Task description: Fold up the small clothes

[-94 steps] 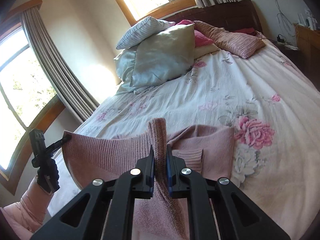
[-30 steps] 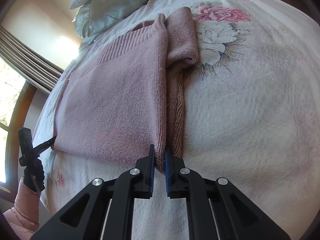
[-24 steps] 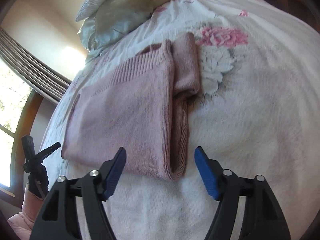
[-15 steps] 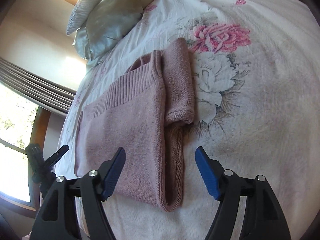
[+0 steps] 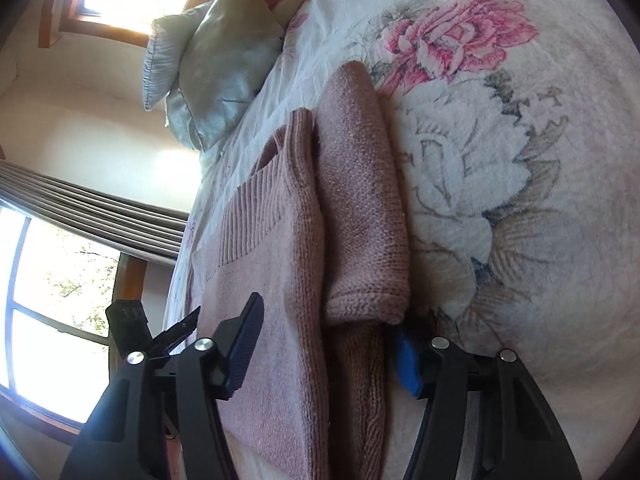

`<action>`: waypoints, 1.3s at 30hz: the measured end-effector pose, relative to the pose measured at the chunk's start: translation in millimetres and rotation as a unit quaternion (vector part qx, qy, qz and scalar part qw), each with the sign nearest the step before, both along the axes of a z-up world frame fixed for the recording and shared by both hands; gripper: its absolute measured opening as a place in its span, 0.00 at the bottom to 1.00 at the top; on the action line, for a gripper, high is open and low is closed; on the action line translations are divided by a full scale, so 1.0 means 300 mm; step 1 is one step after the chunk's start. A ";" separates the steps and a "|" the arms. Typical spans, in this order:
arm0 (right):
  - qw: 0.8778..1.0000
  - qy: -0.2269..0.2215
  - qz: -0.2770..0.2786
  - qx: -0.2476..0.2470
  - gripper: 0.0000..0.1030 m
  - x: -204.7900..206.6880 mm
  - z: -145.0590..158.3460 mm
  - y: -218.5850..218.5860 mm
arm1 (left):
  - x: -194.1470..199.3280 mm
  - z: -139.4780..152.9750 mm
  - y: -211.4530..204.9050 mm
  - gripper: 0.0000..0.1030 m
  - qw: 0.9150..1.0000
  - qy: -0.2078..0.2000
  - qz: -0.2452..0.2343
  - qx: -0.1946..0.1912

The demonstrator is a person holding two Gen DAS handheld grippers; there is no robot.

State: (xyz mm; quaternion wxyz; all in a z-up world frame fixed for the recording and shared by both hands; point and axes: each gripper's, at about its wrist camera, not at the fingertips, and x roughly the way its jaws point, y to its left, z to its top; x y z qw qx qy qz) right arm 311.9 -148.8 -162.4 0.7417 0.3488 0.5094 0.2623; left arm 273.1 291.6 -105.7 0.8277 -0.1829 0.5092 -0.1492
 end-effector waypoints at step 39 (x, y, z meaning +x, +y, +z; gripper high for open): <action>0.960 -0.119 0.136 -0.215 0.23 0.011 0.469 0.761 | -0.218 0.119 0.313 0.13 0.998 -0.011 0.044 -0.049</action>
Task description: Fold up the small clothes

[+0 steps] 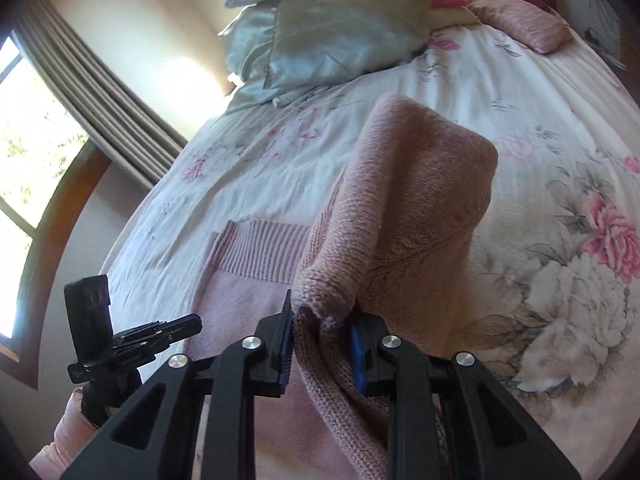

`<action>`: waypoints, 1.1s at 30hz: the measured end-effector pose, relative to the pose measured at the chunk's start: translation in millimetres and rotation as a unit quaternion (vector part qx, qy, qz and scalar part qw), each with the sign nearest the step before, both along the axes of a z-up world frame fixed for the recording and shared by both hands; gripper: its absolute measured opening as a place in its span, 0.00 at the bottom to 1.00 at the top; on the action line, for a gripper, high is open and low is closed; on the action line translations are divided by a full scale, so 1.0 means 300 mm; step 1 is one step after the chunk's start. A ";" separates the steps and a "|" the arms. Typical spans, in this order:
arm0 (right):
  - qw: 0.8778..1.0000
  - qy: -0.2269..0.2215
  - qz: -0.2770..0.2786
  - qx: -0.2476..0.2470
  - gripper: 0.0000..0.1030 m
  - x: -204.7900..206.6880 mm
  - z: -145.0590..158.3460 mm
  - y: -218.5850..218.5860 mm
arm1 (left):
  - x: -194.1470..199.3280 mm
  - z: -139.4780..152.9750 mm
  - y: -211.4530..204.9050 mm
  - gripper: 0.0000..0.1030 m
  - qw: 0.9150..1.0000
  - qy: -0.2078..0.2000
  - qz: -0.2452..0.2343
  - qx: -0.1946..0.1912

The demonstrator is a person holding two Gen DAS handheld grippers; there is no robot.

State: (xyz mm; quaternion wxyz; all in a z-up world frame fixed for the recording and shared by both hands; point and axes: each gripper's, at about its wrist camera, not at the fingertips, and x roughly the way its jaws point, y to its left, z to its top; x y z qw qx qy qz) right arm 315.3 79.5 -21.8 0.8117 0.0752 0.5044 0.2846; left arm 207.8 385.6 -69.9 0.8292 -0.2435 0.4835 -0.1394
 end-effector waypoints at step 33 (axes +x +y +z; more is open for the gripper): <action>0.967 -0.106 0.153 -0.171 0.84 -0.455 -0.080 0.189 | 0.029 0.026 -0.031 0.27 0.996 0.017 -0.008 -0.092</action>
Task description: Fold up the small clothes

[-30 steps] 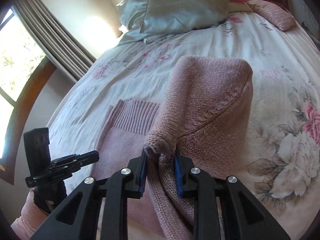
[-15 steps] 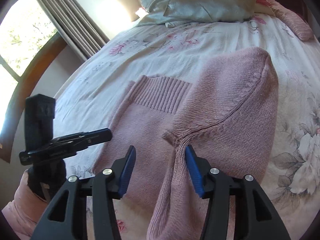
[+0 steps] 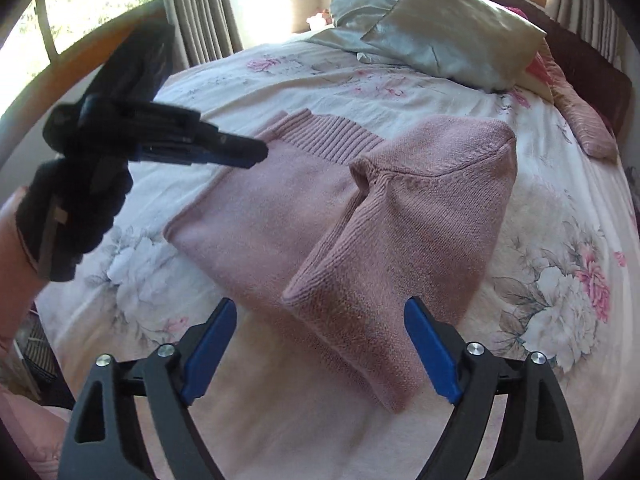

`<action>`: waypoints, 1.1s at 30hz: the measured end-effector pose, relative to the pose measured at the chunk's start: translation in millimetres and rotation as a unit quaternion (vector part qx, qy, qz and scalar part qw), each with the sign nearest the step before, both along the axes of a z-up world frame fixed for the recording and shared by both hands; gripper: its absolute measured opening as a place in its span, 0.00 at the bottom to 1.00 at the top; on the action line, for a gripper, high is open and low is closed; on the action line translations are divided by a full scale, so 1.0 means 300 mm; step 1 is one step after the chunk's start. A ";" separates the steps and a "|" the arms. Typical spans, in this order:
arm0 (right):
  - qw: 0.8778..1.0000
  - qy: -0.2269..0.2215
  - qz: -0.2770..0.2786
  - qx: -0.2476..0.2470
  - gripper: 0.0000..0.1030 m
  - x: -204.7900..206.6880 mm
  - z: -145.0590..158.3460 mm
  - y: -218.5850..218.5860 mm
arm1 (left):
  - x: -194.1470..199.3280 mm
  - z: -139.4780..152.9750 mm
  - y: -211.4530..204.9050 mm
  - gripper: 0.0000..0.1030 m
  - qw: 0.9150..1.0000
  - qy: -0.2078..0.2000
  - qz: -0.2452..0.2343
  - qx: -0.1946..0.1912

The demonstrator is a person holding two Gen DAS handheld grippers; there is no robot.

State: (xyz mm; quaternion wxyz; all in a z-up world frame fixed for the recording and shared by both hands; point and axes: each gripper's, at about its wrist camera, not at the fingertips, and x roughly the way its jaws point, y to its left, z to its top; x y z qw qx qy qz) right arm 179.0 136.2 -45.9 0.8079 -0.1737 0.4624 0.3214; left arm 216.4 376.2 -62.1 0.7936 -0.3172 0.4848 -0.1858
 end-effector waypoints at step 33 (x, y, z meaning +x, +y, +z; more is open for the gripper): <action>0.971 0.022 -0.023 0.237 0.15 0.045 0.077 -0.209 | 0.344 -0.062 -0.272 0.18 0.979 0.011 -0.003 -0.201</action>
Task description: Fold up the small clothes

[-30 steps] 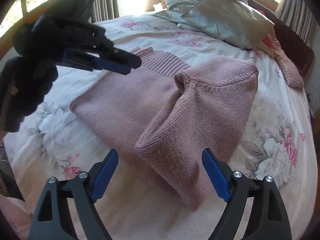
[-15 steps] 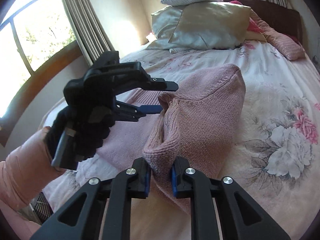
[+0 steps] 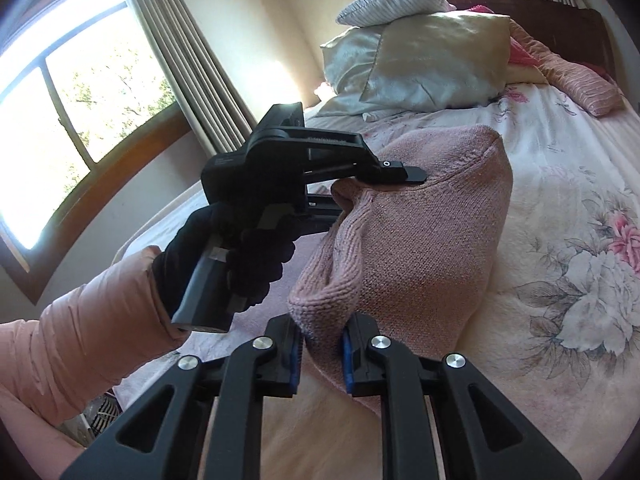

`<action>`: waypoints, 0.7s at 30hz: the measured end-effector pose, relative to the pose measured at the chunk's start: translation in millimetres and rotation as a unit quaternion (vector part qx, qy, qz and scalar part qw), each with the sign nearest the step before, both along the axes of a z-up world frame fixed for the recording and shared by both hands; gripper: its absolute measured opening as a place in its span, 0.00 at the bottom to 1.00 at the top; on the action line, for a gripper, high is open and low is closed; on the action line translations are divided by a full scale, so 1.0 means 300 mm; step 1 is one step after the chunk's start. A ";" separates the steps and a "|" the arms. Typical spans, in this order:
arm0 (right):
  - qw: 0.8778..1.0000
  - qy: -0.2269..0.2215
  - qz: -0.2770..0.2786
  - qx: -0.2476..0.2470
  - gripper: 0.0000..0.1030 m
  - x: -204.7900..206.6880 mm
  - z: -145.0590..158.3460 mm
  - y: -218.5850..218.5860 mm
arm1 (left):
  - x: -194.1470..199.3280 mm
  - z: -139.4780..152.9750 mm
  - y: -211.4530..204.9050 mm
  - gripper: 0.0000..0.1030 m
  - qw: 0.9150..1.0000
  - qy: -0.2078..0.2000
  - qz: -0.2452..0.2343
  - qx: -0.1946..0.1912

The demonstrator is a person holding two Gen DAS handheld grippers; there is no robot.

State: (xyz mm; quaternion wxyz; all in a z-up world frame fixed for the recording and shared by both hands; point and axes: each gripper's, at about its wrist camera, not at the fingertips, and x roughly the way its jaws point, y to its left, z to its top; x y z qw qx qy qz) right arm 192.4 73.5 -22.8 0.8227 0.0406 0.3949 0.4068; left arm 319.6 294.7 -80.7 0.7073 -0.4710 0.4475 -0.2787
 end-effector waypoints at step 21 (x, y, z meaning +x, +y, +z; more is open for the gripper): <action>0.993 0.022 0.091 -0.068 0.15 -0.070 -0.171 0.592 | -0.180 -0.059 0.513 0.18 0.990 -0.028 0.056 0.125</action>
